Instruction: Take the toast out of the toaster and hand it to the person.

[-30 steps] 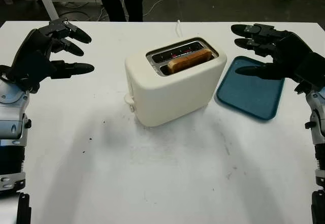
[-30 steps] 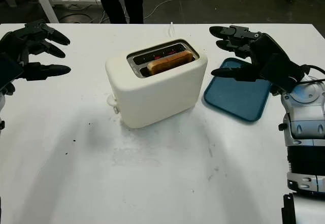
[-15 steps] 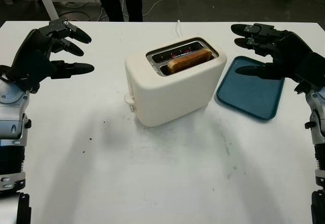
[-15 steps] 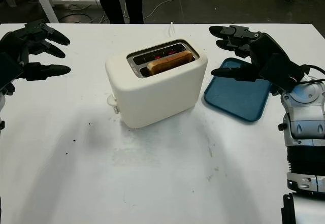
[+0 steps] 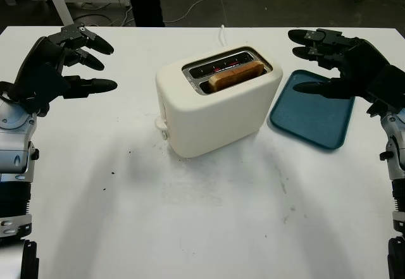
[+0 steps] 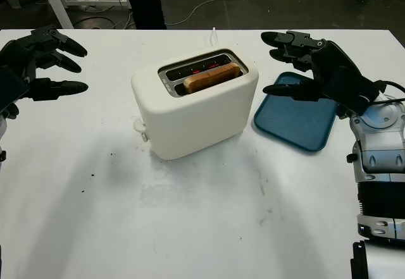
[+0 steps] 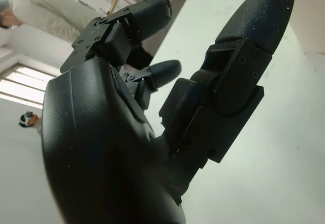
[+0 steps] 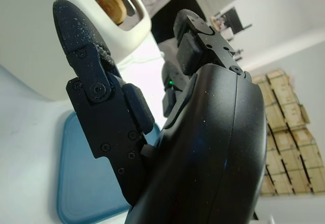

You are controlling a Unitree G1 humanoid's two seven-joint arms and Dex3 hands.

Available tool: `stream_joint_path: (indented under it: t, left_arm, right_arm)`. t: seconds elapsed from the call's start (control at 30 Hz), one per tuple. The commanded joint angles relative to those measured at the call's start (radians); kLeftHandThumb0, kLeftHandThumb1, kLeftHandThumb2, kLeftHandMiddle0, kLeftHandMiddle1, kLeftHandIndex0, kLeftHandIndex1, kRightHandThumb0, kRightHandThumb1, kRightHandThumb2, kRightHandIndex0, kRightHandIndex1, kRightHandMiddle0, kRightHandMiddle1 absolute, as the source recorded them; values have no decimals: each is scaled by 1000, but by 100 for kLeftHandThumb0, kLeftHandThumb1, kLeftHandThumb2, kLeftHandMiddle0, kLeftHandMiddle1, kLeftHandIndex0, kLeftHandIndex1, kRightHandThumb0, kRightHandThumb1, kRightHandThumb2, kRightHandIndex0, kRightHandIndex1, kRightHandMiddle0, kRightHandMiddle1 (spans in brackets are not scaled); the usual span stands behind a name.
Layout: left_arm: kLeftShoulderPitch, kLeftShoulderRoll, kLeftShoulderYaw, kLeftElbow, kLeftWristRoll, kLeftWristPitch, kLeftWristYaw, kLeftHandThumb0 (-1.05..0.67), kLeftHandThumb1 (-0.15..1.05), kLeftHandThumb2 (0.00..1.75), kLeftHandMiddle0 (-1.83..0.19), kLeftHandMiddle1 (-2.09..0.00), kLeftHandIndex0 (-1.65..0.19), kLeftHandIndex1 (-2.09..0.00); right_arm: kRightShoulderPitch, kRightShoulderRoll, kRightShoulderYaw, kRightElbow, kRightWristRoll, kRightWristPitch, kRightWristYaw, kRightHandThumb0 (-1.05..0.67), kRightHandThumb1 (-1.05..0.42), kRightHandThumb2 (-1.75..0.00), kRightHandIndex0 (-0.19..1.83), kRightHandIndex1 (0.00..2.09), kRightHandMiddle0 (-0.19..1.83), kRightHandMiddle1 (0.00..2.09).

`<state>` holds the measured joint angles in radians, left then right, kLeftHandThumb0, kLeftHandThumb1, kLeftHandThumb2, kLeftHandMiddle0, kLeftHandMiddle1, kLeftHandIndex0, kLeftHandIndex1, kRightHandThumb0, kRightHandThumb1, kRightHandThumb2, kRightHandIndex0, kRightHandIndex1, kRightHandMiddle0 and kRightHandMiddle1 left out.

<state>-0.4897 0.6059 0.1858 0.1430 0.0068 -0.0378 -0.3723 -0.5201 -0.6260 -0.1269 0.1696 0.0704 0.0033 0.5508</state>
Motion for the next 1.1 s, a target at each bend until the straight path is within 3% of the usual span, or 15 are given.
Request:
stream_joint_path:
  t: [0.0, 1.07]
  left_arm:
    - [-4, 2, 4, 5, -7, -14, 2, -105, 71, 0, -35, -131, -36, -119]
    - [-4, -1, -6, 9, -1, -5, 1, -105, 71, 0, -34, -130, -35, -118]
  right_arm:
    - [2, 9, 0, -15, 4, 13, -9, -75, -76, 0, 21, 34, 39, 0]
    - [-2, 17, 4, 3, 12, -10, 4, -77, -78, 0, 14, 41, 36, 0]
